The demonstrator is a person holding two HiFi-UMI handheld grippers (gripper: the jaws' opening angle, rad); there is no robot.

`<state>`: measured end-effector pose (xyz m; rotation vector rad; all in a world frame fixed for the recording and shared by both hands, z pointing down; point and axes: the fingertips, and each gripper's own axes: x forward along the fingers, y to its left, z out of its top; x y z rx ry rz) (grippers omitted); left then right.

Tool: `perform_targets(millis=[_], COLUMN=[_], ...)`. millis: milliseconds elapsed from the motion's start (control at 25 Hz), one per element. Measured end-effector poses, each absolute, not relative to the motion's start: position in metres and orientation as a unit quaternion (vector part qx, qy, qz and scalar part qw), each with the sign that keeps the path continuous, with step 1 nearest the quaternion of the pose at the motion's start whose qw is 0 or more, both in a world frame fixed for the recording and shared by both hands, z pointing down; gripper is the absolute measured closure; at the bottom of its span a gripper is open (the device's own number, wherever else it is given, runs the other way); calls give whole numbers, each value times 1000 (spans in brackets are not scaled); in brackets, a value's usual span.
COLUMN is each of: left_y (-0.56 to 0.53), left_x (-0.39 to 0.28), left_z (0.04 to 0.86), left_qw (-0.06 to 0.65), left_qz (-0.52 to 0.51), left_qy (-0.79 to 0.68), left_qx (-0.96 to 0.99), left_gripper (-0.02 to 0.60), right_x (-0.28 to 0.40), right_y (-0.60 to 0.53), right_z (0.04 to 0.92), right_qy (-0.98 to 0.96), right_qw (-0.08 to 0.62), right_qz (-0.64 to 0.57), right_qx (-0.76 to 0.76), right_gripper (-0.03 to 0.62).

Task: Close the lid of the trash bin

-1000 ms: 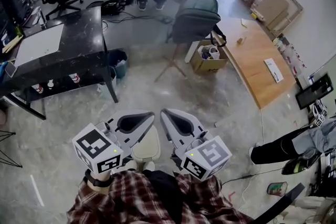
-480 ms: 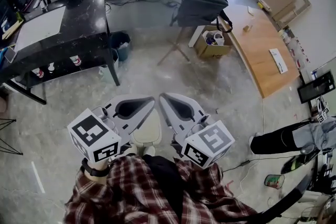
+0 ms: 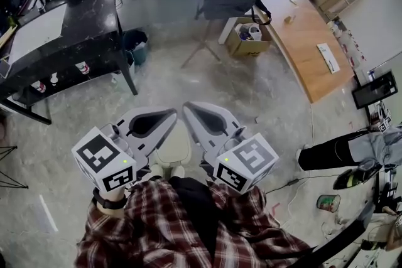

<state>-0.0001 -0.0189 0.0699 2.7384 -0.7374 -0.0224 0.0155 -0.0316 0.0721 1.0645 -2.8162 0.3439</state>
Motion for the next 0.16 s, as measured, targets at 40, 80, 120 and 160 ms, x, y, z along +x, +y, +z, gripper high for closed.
perform_targets(millis=[40,80,120,160], left_y=[-18,-17,-16,-15], left_x=[-1,-2,-3,-4], left_z=[71,72,73,73], left_qw=[153,154,153,153], left_qz=[-8,-7,-7,-6], left_qy=[-257,-258,-258,-259], left_qx=[954,954,954,954], left_gripper=[572,572,572,572], right_x=[15,14,14,13], right_y=[-31,-31,-31,-31], right_z=[73,73,74,74], right_qy=[-928,-928,-928,-929], right_qw=[56,56,56,57], right_qz=[114,113,113,112], right_qx=[350,350,349,349], right_gripper=[582,582,582,582])
